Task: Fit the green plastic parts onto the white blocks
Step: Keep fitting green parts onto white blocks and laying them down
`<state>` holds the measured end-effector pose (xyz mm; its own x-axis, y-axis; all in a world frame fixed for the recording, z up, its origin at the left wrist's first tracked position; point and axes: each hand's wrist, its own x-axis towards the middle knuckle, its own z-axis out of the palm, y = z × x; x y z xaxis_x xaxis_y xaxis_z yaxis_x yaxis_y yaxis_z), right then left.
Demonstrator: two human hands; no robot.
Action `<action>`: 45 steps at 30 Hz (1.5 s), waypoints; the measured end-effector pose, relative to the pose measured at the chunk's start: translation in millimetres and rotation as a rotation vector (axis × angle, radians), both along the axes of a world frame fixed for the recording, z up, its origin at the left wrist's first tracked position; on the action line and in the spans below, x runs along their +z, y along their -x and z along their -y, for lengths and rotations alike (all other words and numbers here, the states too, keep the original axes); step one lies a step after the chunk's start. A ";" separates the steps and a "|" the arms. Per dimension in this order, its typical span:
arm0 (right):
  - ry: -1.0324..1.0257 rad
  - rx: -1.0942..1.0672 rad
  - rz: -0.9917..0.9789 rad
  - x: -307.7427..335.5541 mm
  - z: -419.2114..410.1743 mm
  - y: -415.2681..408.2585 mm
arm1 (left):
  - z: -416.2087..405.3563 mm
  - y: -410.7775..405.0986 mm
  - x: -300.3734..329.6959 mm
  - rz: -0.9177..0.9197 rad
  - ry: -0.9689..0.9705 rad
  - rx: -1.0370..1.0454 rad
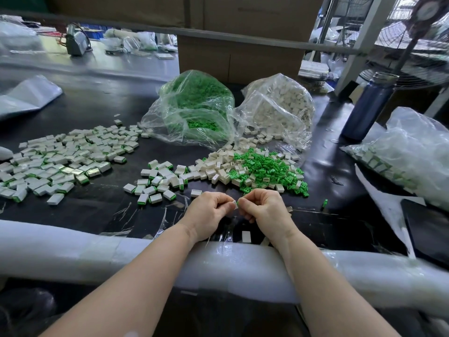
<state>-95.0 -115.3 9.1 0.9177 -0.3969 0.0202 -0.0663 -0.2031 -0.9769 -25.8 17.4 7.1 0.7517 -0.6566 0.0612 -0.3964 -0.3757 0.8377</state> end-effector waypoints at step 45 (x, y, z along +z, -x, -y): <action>0.069 0.191 0.031 -4.5 1.2 -3.6 | 0.9 5.7 8.1 -0.055 0.103 -0.089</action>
<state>-91.4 -116.5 4.6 0.9747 -0.2123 0.0706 0.0097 -0.2751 -0.9614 -31.5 16.5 15.1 0.6952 -0.7129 0.0924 -0.3768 -0.2518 0.8914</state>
